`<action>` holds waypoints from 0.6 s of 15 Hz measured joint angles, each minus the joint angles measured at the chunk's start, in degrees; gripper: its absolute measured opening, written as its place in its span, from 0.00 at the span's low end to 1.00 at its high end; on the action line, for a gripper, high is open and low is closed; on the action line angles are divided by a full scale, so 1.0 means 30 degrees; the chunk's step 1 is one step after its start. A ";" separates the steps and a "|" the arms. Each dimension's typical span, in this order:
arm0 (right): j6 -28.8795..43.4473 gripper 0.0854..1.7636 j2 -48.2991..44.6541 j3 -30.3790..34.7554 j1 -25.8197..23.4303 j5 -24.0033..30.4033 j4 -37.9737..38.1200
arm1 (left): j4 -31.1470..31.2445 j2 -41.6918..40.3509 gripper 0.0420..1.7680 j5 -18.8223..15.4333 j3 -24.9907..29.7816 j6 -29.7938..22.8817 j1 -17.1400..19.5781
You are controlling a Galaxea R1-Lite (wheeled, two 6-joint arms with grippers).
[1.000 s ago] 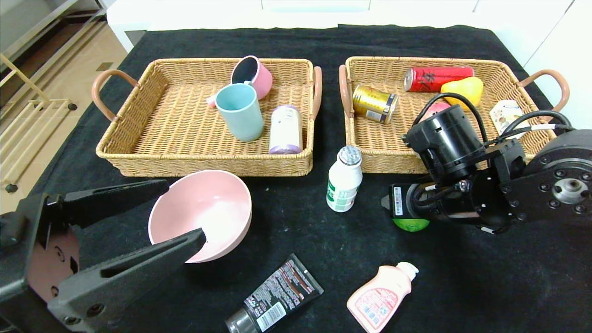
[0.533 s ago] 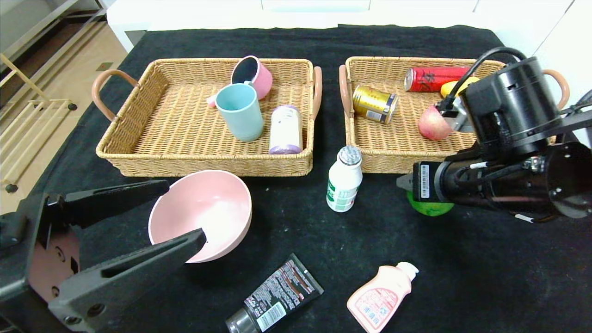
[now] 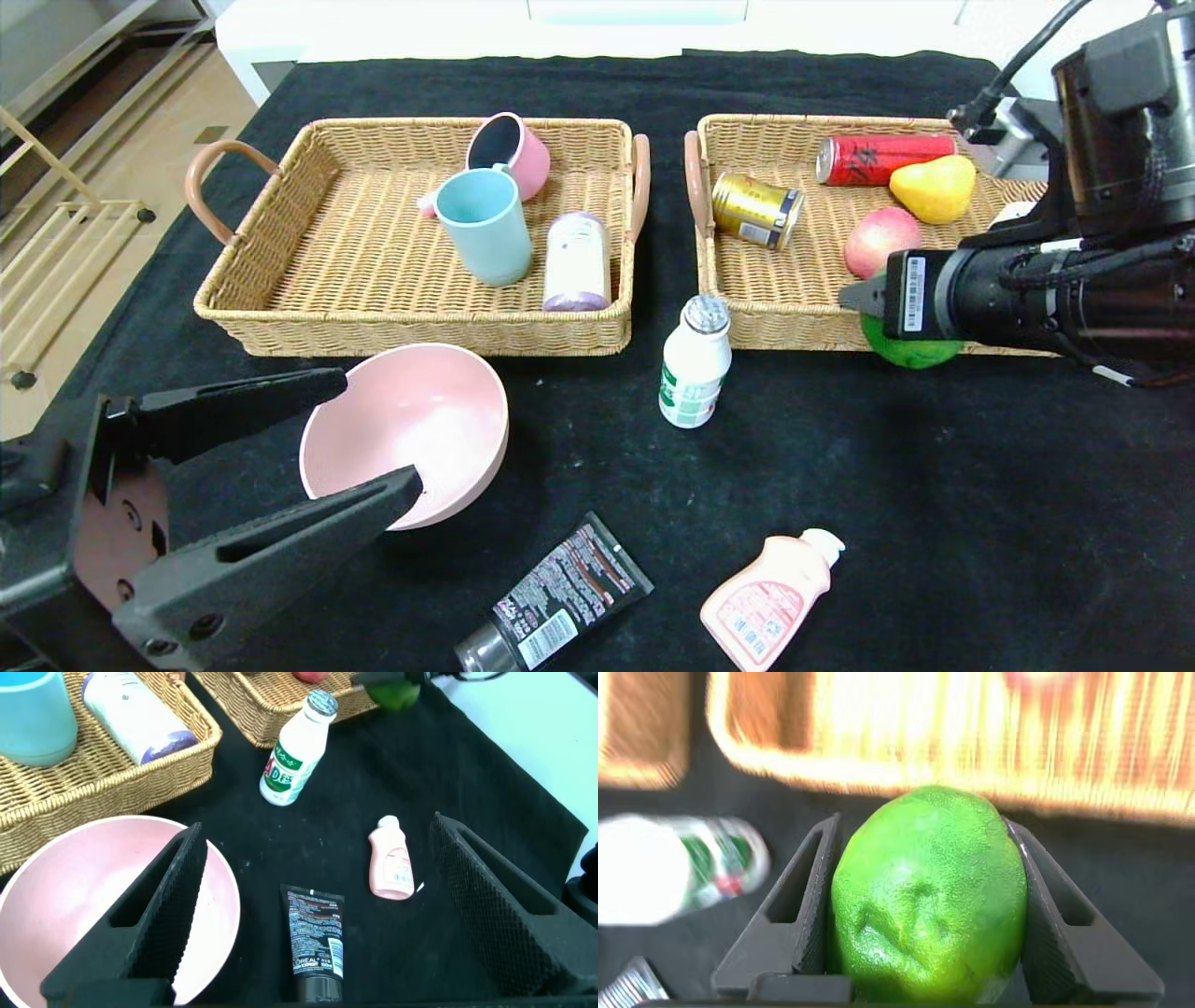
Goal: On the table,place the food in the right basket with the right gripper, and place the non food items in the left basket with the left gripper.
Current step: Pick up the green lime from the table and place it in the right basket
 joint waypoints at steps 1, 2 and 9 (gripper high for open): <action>-0.0398 0.63 0.0122 -0.0118 -0.0106 0.0000 -0.0890 | -0.0008 0.0000 0.97 0.0004 0.0000 -0.0004 0.0000; -0.0882 0.63 0.0289 -0.0163 -0.0268 0.0000 -0.1918 | -0.0008 0.0000 0.97 0.0004 0.0000 -0.0004 0.0000; -0.2324 0.63 0.2519 -0.0488 -0.1113 0.0065 -0.7262 | 0.0000 -0.0073 0.97 0.0000 -0.0081 -0.0004 0.0000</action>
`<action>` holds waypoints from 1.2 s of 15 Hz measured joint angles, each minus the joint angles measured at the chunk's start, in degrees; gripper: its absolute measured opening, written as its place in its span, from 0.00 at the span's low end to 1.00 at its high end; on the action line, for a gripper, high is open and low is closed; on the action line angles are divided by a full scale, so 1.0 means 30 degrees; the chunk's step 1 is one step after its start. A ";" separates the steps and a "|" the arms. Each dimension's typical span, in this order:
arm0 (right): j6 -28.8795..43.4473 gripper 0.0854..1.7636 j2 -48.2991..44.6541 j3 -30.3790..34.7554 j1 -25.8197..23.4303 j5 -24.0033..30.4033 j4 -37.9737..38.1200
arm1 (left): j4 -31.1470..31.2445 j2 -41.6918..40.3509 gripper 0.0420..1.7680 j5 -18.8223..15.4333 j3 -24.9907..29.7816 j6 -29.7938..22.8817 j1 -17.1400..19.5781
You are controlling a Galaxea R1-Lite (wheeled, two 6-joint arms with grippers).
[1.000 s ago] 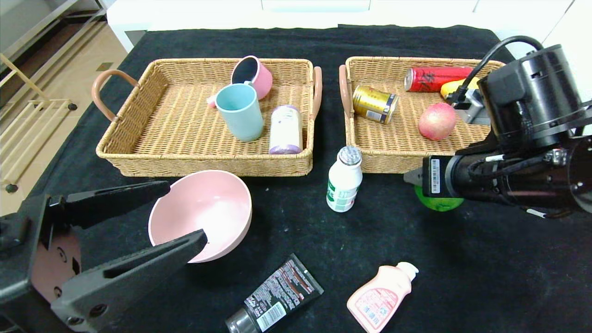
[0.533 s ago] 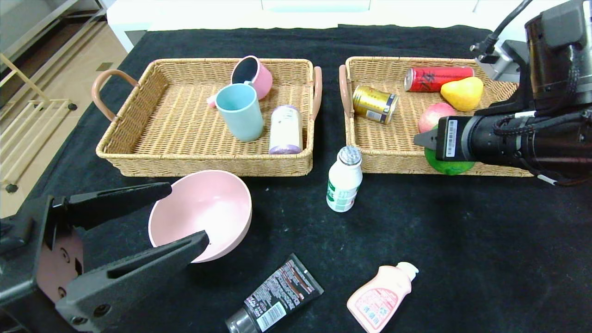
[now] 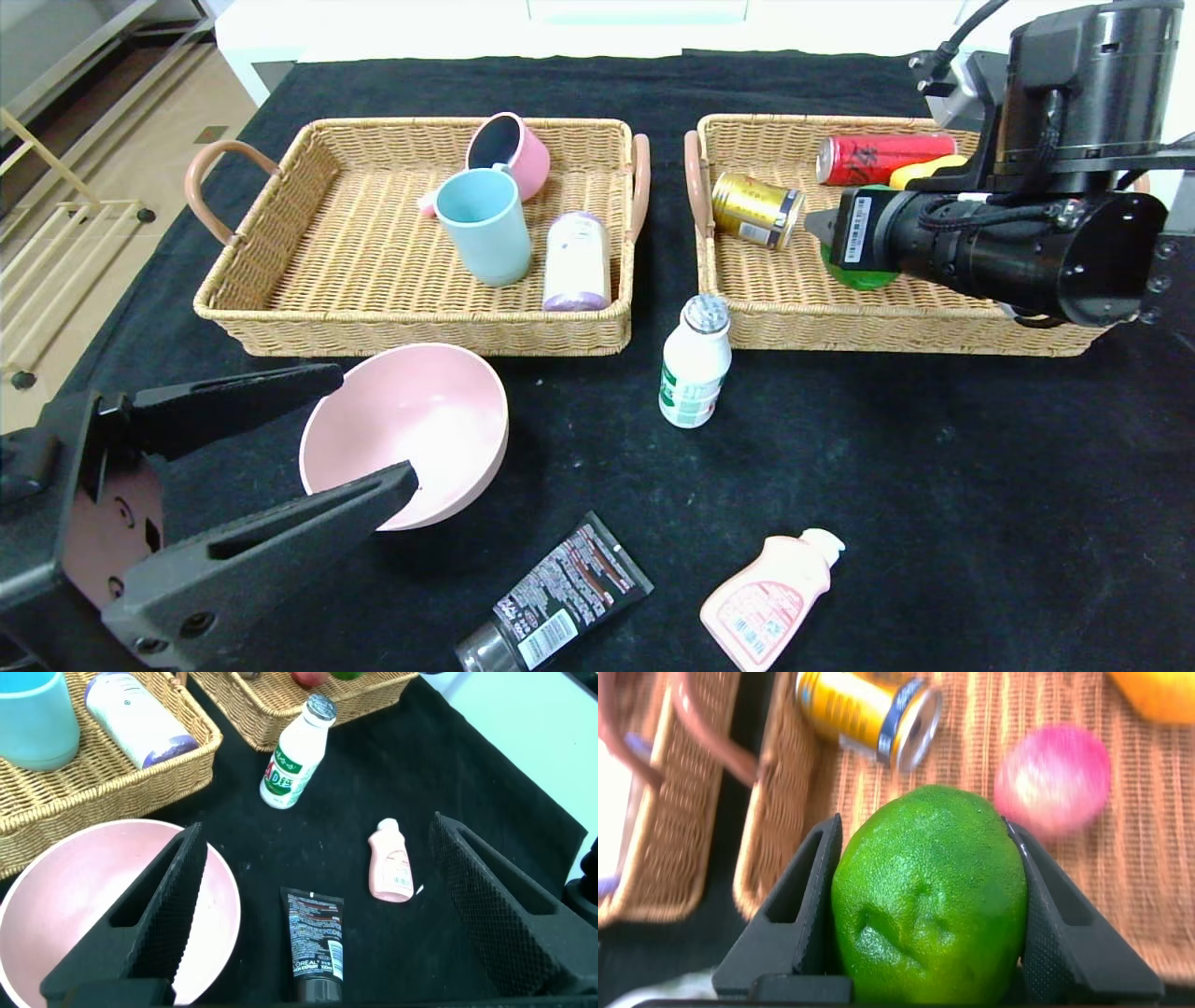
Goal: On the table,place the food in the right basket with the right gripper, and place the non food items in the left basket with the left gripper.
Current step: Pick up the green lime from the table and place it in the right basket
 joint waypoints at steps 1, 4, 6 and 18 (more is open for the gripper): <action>-0.0203 0.63 0.0301 -0.0126 -0.0138 0.0008 -0.0492 | -0.0008 -0.0008 0.97 0.0004 0.0000 0.0000 0.0000; -0.0276 0.63 0.0947 -0.0731 -0.0459 0.0045 -0.0756 | -0.0024 -0.0057 0.97 0.0004 -0.0028 0.0000 0.0000; -0.0284 0.63 0.1369 -0.1268 -0.0707 0.0073 -0.0821 | -0.0033 -0.0085 0.97 0.0004 -0.0037 0.0000 0.0008; -0.0276 0.63 0.2865 -0.2353 -0.2198 0.1544 -0.1629 | -0.0037 -0.0118 0.97 0.0004 -0.0138 0.0000 0.0167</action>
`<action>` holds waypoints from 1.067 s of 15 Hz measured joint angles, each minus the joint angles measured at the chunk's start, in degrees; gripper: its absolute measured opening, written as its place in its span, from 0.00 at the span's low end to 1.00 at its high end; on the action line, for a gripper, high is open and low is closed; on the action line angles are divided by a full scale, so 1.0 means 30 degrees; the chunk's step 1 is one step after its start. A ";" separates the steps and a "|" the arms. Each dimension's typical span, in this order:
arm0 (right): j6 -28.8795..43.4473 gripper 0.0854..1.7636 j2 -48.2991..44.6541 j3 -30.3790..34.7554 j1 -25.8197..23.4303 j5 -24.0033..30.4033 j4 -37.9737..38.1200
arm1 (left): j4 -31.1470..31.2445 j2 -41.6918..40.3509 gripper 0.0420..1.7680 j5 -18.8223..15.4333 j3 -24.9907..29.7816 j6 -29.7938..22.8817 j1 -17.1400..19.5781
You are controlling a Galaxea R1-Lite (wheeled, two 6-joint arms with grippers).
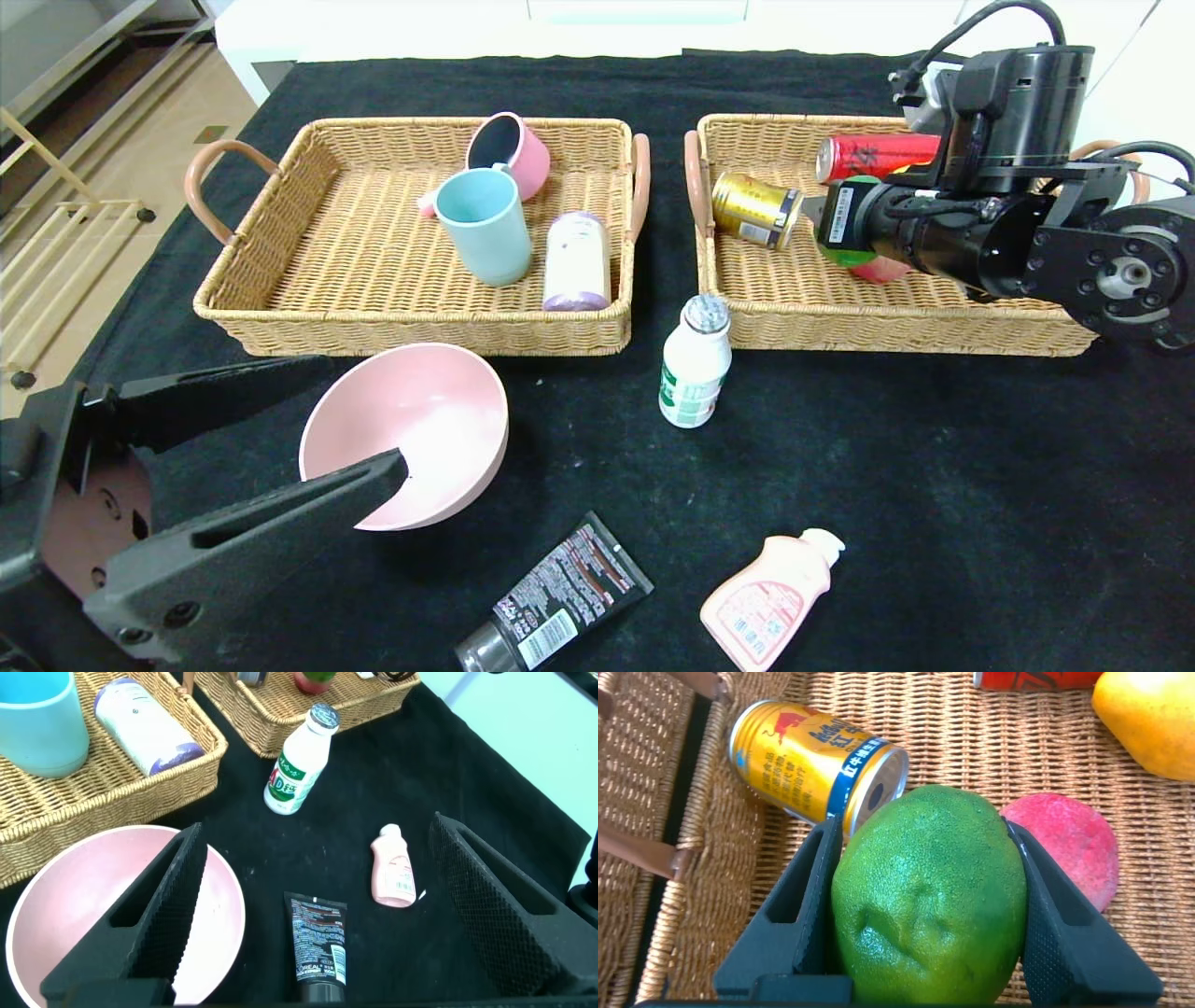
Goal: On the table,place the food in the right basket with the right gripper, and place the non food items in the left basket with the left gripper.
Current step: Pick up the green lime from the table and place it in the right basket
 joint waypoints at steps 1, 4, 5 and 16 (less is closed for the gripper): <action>0.0000 0.63 0.0020 0.0000 0.0000 0.0008 0.0000 | 0.0004 0.0000 0.97 0.0000 0.0028 0.0004 0.0000; -0.0020 0.72 0.0041 0.0000 -0.0024 -0.0012 0.0000 | 0.0004 0.0008 0.97 0.0000 0.0065 0.0004 -0.0020; -0.0020 0.76 0.0057 0.0000 -0.0028 -0.0020 0.0012 | 0.0004 0.0016 0.97 0.0000 0.0073 0.0012 -0.0020; -0.0727 0.91 -0.0488 0.0215 0.0110 0.0024 0.0488 | 0.0004 -0.0020 0.97 0.0000 0.0057 0.0028 -0.0004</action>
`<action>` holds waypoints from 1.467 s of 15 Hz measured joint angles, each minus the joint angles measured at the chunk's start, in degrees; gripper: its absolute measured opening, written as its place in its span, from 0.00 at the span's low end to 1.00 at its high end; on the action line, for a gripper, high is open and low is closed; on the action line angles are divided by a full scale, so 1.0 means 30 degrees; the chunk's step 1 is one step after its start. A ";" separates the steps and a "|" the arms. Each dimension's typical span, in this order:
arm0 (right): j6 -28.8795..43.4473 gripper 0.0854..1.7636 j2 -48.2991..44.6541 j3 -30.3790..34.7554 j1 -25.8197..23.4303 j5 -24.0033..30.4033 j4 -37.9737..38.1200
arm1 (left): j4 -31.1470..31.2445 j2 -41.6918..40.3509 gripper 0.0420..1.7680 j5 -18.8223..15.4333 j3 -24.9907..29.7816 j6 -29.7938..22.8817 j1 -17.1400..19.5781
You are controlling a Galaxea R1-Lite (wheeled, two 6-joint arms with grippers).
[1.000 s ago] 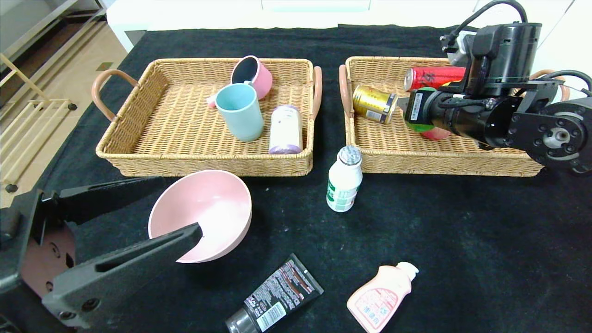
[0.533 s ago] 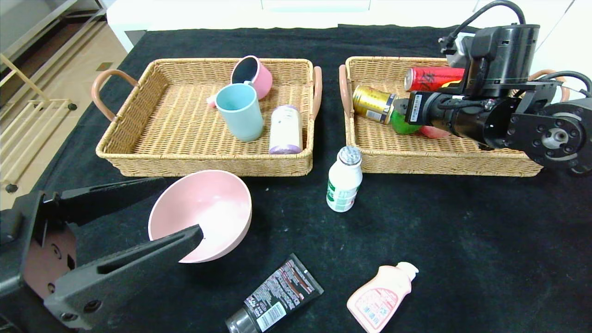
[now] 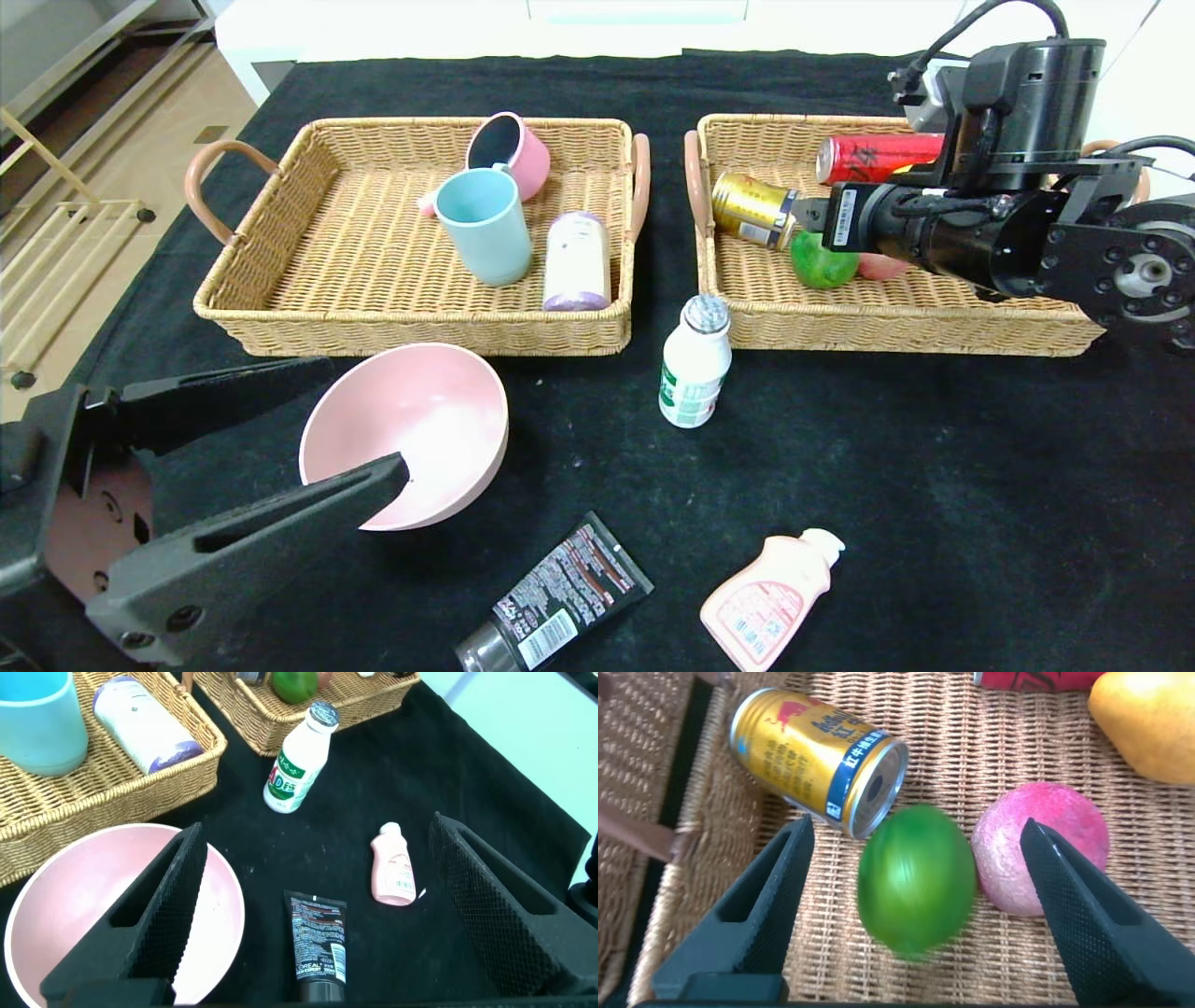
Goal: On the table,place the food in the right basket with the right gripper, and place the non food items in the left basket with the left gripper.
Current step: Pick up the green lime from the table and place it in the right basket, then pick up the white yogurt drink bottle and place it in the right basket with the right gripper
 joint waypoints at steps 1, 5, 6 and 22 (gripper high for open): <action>-0.0073 0.92 -0.0301 0.0098 0.0077 0.0045 0.0358 | 0.0000 -0.0020 0.97 0.0000 -0.0004 0.0028 0.0004; -0.0650 0.94 -0.2349 0.3482 0.0305 0.1719 0.0825 | 0.0000 -0.0122 0.97 -0.0004 -0.0012 0.0085 0.0004; -0.0735 0.94 -0.2954 0.4710 0.0317 0.2259 0.0825 | 0.0008 -0.0122 0.97 0.0000 -0.0012 0.0085 0.0012; -0.2836 0.96 -0.6762 1.1557 0.5173 0.5181 -0.0902 | 0.0016 -0.0089 0.97 0.0000 -0.0012 0.0093 0.0012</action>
